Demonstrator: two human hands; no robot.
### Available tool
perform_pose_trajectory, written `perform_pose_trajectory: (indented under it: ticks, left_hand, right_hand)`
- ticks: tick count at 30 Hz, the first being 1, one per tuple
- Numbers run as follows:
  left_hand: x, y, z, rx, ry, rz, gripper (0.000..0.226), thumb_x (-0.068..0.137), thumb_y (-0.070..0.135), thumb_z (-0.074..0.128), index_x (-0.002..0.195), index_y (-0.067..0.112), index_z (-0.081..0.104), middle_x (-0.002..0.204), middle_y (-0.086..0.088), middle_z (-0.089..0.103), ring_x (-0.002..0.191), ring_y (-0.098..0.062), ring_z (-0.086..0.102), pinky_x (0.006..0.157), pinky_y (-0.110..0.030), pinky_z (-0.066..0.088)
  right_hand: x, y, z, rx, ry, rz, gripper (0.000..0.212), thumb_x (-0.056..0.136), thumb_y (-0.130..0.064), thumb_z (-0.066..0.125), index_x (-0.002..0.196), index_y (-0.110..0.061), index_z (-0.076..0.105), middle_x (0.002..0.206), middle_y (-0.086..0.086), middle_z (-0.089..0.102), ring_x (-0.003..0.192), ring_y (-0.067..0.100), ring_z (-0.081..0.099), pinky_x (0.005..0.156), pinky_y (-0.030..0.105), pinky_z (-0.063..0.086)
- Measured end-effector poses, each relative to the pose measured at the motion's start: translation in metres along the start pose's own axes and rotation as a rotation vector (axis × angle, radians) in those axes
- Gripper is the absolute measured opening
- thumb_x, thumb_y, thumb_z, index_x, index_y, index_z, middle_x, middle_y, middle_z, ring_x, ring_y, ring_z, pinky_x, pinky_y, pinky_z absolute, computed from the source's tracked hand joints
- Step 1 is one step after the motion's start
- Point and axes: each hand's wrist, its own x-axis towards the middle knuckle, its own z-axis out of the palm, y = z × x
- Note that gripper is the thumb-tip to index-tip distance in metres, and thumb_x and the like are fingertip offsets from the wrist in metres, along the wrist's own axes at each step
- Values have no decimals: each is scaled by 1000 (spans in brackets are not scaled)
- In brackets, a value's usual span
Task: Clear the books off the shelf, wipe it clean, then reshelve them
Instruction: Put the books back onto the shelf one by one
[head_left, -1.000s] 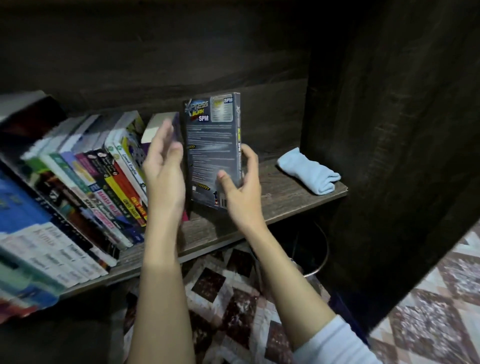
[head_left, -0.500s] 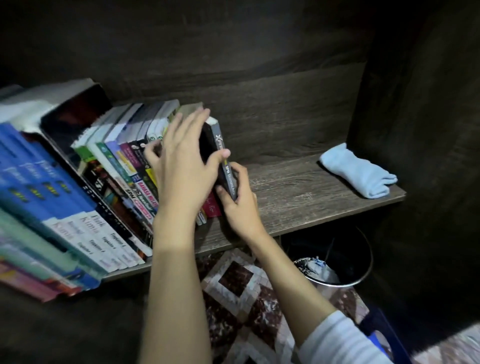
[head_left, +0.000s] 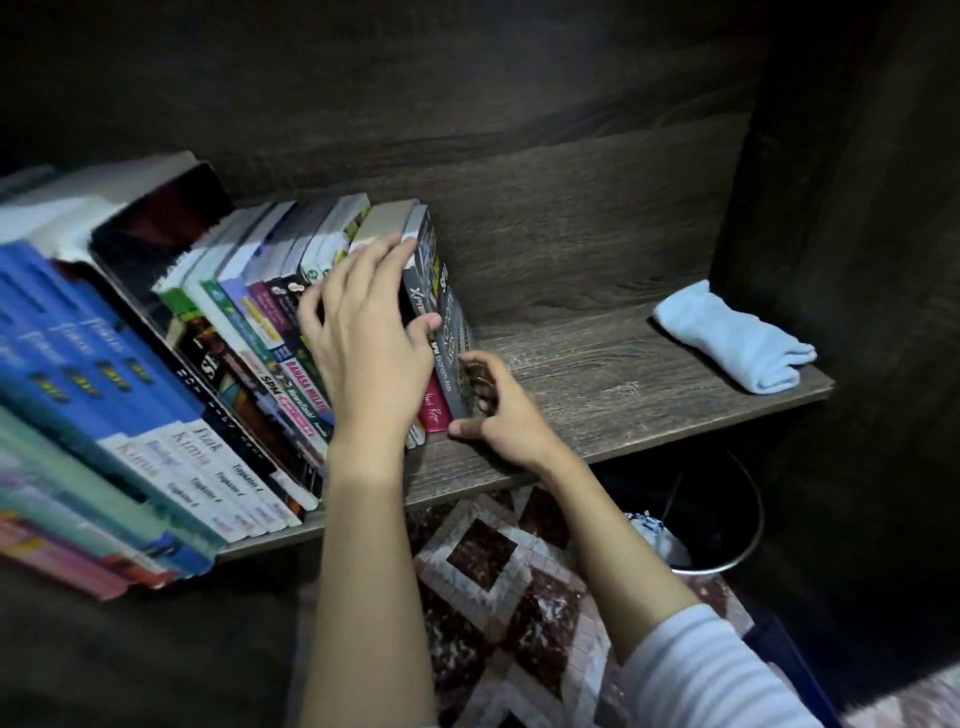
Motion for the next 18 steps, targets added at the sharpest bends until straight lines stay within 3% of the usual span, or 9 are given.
perform_pose_trajectory:
  ticks: [3, 5, 8, 13, 18]
  left_hand:
    - [-1, 1, 7, 6, 78, 3, 59, 75, 21, 72, 131, 24, 53, 134, 10, 51, 127, -16, 40, 104, -30, 12]
    - [-2, 2, 11, 10, 117, -2, 58, 74, 20, 72, 129, 23, 55, 132, 9, 53, 126, -17, 42, 103, -29, 11]
    - [-2, 2, 15, -2, 154, -10, 55, 75, 19, 72, 128, 22, 55, 131, 7, 54, 126, -18, 42, 104, -29, 10]
    - [-2, 3, 20, 7, 193, -24, 54, 74, 19, 72, 126, 23, 57, 129, 7, 55, 124, -16, 40, 104, -29, 11]
    - [-3, 5, 25, 8, 213, -46, 53, 74, 20, 71, 125, 24, 57, 128, 5, 54, 125, -16, 37, 105, -30, 11]
  right_hand:
    - [1, 1, -3, -66, 26, 2, 74, 70, 4, 77, 134, -16, 47, 128, 6, 57, 111, 15, 55, 98, 15, 41]
    - [2, 0, -3, -101, 50, 0, 74, 71, 3, 77, 137, -12, 48, 133, 3, 55, 111, 9, 52, 84, -3, 35]
    - [4, 1, -2, -166, 78, -10, 75, 71, -2, 78, 138, -13, 47, 140, 3, 49, 121, 13, 52, 84, -2, 31]
    - [6, 0, -4, -282, -1, -6, 74, 79, -6, 72, 143, -18, 37, 146, 2, 40, 136, 11, 36, 103, 6, 20]
    - [7, 1, -7, -330, -32, 9, 71, 85, -5, 66, 146, -19, 31, 147, 2, 38, 136, 9, 34, 96, 1, 17]
